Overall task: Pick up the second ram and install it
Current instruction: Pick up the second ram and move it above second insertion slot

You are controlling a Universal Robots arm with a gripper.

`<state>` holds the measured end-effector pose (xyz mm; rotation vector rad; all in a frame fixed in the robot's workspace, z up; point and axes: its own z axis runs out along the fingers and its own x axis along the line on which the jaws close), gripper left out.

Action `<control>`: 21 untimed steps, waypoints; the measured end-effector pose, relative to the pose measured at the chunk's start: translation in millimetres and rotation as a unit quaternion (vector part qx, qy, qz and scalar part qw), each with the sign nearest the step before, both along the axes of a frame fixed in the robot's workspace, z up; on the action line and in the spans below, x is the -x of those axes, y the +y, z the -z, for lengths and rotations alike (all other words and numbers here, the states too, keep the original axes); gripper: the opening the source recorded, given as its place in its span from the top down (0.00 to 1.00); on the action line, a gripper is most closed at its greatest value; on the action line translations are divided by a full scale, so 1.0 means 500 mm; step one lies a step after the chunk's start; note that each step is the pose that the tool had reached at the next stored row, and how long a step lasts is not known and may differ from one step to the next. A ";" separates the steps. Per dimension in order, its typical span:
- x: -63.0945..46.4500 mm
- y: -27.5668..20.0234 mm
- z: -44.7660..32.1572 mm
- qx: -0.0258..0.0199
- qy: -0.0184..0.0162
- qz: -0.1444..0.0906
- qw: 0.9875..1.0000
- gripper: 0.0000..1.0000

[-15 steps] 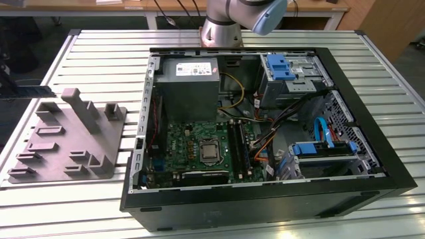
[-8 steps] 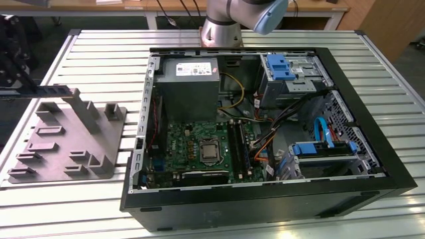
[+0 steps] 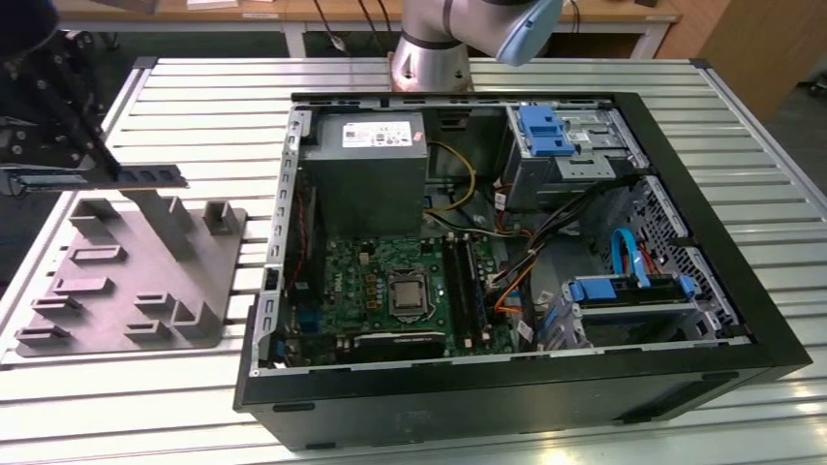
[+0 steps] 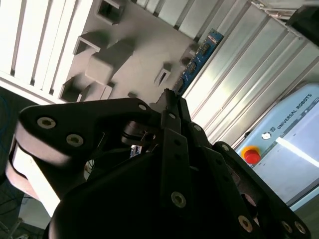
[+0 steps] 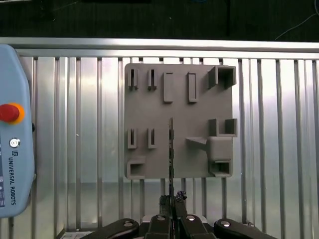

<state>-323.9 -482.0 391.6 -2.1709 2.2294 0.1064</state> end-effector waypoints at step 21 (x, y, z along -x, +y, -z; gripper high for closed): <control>-0.191 0.0000 0.007 0.000 0.001 0.000 1.000 0.86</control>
